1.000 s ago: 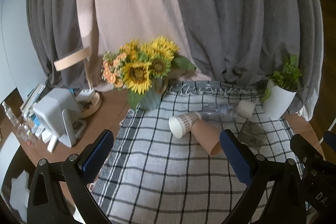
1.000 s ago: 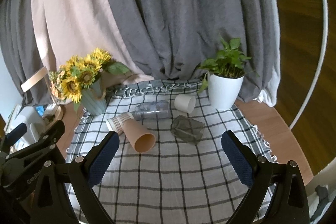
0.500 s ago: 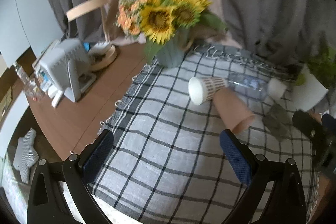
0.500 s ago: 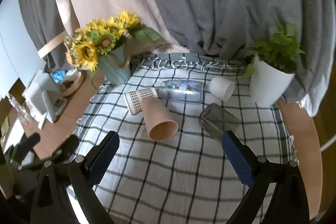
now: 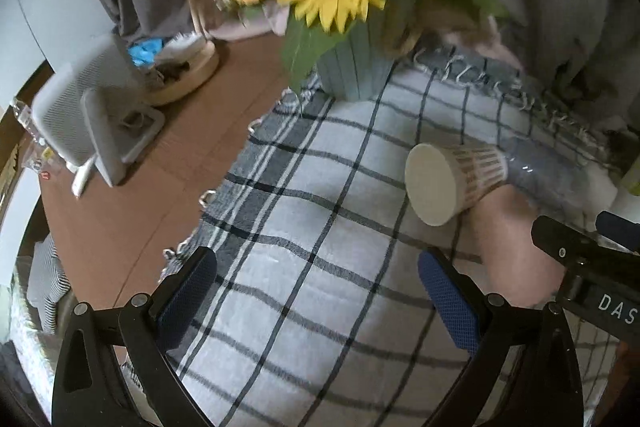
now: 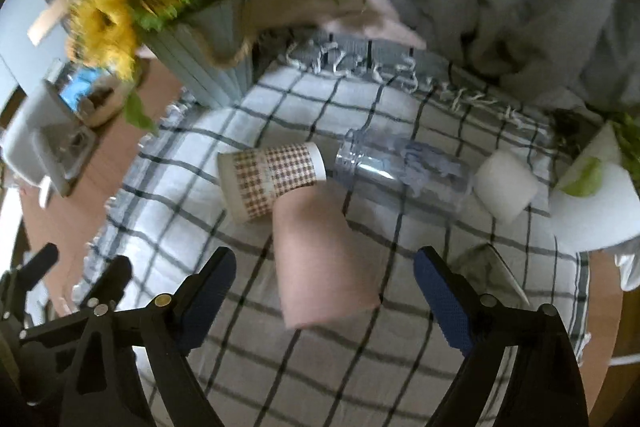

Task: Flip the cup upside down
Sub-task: 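Reach the right gripper to the pink cup and close around it, then lift the pink cup with the right gripper and rotate it rim-down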

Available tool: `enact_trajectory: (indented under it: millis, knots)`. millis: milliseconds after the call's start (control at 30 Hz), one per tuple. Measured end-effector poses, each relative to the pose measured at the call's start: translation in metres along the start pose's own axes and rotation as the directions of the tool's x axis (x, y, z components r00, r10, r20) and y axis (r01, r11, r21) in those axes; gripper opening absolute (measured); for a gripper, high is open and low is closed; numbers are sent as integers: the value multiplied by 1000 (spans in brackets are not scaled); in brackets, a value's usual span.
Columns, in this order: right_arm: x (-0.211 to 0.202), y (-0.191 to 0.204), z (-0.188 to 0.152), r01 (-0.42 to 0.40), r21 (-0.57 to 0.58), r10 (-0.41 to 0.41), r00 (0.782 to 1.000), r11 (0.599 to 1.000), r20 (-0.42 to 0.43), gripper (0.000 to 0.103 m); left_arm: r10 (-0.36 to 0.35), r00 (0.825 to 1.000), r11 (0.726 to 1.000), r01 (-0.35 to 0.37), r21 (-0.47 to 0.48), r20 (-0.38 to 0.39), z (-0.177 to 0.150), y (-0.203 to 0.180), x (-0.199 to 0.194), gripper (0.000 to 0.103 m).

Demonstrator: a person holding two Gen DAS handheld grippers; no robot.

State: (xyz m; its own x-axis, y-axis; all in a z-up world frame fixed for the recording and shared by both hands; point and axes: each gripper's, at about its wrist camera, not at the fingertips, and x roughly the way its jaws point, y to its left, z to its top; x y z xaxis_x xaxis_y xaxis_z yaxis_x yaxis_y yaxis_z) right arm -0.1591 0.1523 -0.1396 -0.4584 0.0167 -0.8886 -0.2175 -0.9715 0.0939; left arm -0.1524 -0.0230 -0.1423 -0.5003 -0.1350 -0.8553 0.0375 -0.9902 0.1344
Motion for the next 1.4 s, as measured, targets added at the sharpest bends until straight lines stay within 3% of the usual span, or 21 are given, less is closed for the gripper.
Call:
enact_trajectory:
  millis: [100, 133, 267, 567, 633, 867, 1133, 1267, 1400]
  knots:
    - [23, 1, 7, 9, 1, -9, 998, 1000, -59, 90, -7, 999, 1000, 7, -4, -43, 2, -1, 20, 103]
    - [30, 1, 7, 121, 273, -110, 992, 954, -55, 90, -10, 998, 1000, 10, -6, -57, 3, -2, 24, 103]
    - [52, -1, 14, 126, 267, -96, 988, 956, -121, 89, -18, 995, 1000, 17, -10, -99, 3, -4, 38, 103]
    - [90, -2, 6, 104, 339, -32, 977, 935, -212, 82, -17, 994, 999, 21, 41, -106, 5, -8, 47, 102]
    - [92, 0, 3, 123, 368, -49, 978, 922, -203, 76, -16, 994, 998, 23, 60, -109, 5, -9, 47, 102]
    - [65, 5, -7, 111, 458, -53, 989, 882, -138, 74, -57, 995, 993, 66, 101, -84, 3, -3, 36, 102]
    - [18, 25, -42, 129, 602, -149, 989, 788, -17, 72, -101, 992, 978, 114, 175, -82, -9, 1, 25, 102]
    - [23, 30, -50, 159, 640, -207, 978, 752, 0, 72, -71, 995, 971, 85, 225, -71, -17, 3, 25, 102]
    - [34, 39, -67, 142, 675, -190, 982, 724, -3, 72, -48, 995, 967, 68, 247, -88, -27, 10, 31, 102]
